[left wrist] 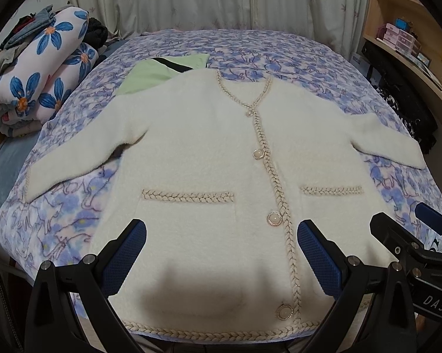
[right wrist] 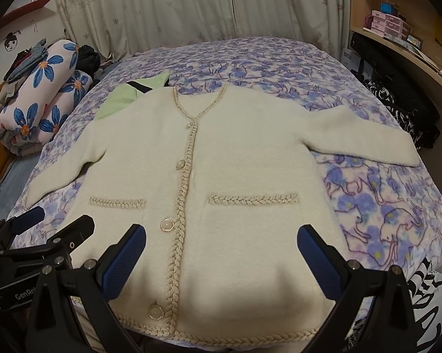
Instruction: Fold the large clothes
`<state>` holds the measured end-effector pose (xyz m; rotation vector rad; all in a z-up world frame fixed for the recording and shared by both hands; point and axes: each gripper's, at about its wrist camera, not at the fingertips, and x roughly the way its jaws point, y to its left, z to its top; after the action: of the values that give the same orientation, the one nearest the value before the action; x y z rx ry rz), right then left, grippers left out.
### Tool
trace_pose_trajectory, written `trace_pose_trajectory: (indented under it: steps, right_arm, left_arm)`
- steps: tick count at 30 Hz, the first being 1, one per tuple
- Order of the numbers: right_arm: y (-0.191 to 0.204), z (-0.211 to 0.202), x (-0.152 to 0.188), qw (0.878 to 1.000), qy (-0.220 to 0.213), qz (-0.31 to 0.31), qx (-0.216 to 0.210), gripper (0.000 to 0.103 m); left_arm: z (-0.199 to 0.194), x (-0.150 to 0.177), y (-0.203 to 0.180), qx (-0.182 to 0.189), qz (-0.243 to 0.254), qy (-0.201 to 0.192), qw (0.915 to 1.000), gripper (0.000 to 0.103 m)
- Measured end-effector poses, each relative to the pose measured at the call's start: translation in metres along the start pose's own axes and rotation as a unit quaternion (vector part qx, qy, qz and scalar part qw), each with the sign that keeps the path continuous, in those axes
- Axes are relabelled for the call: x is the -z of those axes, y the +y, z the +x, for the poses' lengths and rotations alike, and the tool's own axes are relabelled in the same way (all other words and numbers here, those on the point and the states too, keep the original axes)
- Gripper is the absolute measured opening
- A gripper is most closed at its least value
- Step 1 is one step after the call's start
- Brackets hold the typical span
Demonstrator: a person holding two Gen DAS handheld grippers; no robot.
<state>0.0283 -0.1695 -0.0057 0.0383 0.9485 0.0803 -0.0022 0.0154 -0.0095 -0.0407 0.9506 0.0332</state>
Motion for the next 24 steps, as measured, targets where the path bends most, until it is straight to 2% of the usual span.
trace_pose_trajectory:
  steps: [15,22,24]
  right_arm:
    - [0.000,0.004,0.000,1.000,0.001,0.000,-0.001,0.103]
    - [0.001,0.004,-0.001,1.000,0.000,-0.001,-0.002,0.103]
    - [0.003,0.005,-0.002,1.000,-0.002,0.000,-0.006,0.103]
  left_arm:
    - [0.004,0.000,0.001,-0.001,0.001,-0.001,1.0000,0.102]
    - [-0.002,-0.006,-0.001,-0.032,0.015,-0.041,0.9985,0.102]
    - [-0.004,-0.010,-0.001,-0.030,0.014,-0.046,0.9984,0.102]
